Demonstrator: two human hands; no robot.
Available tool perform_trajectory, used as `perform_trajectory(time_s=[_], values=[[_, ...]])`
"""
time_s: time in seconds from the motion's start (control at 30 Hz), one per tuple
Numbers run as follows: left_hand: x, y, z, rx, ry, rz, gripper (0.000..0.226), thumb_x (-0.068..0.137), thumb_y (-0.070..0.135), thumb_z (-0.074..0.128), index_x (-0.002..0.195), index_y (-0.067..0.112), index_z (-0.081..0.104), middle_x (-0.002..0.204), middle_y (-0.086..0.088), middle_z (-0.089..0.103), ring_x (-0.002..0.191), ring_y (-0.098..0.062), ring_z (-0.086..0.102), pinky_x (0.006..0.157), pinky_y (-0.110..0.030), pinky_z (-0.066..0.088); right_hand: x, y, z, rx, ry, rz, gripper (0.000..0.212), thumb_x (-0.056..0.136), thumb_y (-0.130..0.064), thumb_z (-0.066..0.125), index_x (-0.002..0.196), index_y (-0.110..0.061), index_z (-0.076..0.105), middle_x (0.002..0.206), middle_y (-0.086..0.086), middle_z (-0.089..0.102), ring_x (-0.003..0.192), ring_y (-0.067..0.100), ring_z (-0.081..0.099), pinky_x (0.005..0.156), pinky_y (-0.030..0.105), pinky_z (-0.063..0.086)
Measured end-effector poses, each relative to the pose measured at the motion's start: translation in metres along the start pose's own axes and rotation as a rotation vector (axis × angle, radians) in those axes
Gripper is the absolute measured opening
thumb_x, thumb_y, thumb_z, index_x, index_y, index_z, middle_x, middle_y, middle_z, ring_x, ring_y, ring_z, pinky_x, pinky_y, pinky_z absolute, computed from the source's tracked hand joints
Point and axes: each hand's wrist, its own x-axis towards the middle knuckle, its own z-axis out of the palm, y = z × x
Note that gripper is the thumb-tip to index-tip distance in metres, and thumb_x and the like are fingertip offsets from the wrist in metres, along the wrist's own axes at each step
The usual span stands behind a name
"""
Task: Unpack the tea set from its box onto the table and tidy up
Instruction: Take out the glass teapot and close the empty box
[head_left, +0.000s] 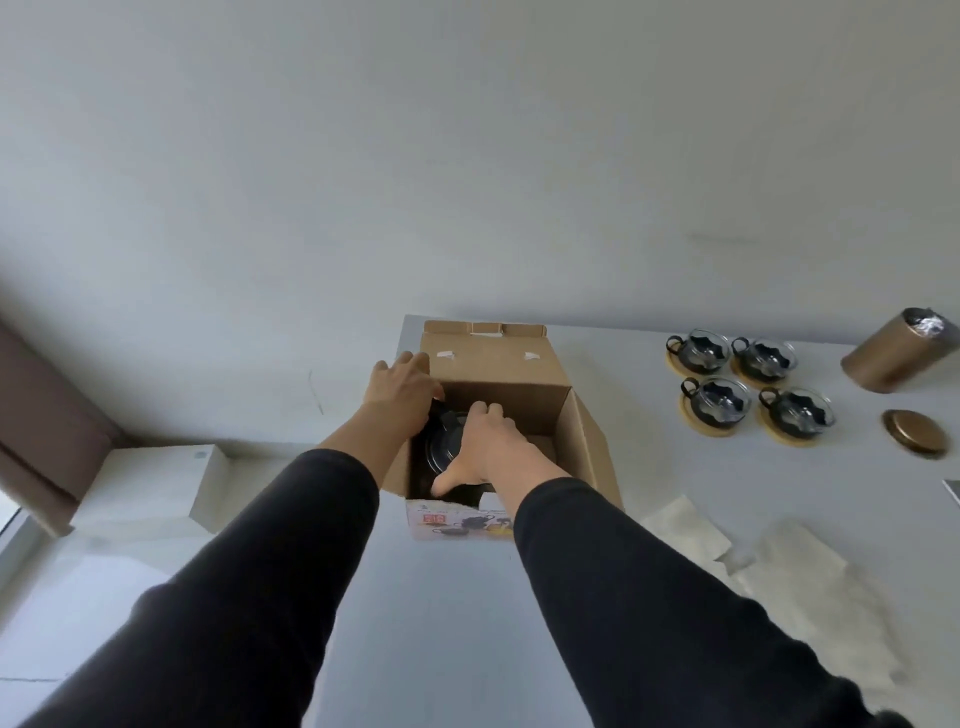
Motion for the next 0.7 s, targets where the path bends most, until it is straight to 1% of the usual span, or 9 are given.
perform_trajectory(time_s=[0.2,0.33,0.43,0.5,0.57,0.63,0.7], values=[[0.005,-0.002,0.004,0.039,0.033,0.08,0.034,0.093,0.021,0.055,0.124,0.033,0.06,0.127,-0.003,0.045,0.122,-0.022,0.04,0.098,-0.035,0.037,-0.01,0.002,0.008,0.1,0.131,0.042,0.1,0.065,-0.041,0.083,0.141,-0.006,0.028,0.138,0.012,0.034,0.127,0.027,0.038,0.1,0.037,0.044],[0.006,-0.006,0.005,0.016,0.03,0.123,0.038,0.089,0.027,0.062,0.126,0.032,0.058,0.129,-0.004,0.045,0.124,-0.022,0.04,0.099,-0.036,0.037,-0.017,0.005,0.005,0.108,0.185,0.044,0.095,0.064,-0.042,0.083,0.138,-0.009,0.034,0.134,0.01,0.038,0.123,0.025,0.04,0.093,0.033,0.045],[0.006,-0.012,0.0,-0.084,0.024,0.155,0.039,0.09,0.025,0.061,0.128,0.029,0.056,0.129,-0.002,0.052,0.124,-0.021,0.044,0.098,-0.036,0.038,-0.023,0.004,-0.006,0.112,0.187,0.051,0.096,0.062,-0.042,0.083,0.138,-0.008,0.035,0.134,0.01,0.039,0.123,0.026,0.04,0.095,0.036,0.045],[0.007,-0.016,-0.008,-0.2,0.003,0.155,0.037,0.091,0.019,0.06,0.127,0.027,0.057,0.125,-0.003,0.058,0.117,-0.023,0.052,0.094,-0.036,0.042,-0.027,0.004,-0.019,0.113,0.179,0.049,0.099,0.062,-0.042,0.084,0.14,-0.008,0.033,0.138,0.011,0.037,0.126,0.027,0.04,0.096,0.038,0.044],[0.007,-0.019,-0.02,-0.326,-0.025,0.148,0.034,0.091,0.016,0.059,0.124,0.023,0.058,0.123,-0.006,0.062,0.11,-0.025,0.057,0.09,-0.035,0.045,-0.033,0.004,-0.033,0.119,0.174,0.047,0.102,0.06,-0.043,0.084,0.141,-0.009,0.034,0.141,0.01,0.036,0.126,0.029,0.042,0.094,0.04,0.046],[0.008,-0.02,-0.035,-0.4,-0.026,0.169,0.032,0.091,0.015,0.06,0.122,0.02,0.059,0.122,-0.006,0.064,0.111,-0.026,0.058,0.092,-0.035,0.045,-0.039,0.004,-0.049,0.107,0.184,0.057,0.1,0.056,-0.046,0.084,0.137,-0.011,0.039,0.138,0.008,0.04,0.119,0.029,0.049,0.091,0.04,0.05],[0.008,-0.019,-0.053,-0.428,-0.009,0.187,0.03,0.091,0.015,0.06,0.121,0.02,0.059,0.123,-0.003,0.064,0.113,-0.025,0.057,0.094,-0.035,0.044,-0.047,0.005,-0.066,0.097,0.203,0.071,0.089,0.051,-0.049,0.082,0.125,-0.013,0.049,0.123,0.005,0.049,0.105,0.027,0.056,0.087,0.041,0.053]])
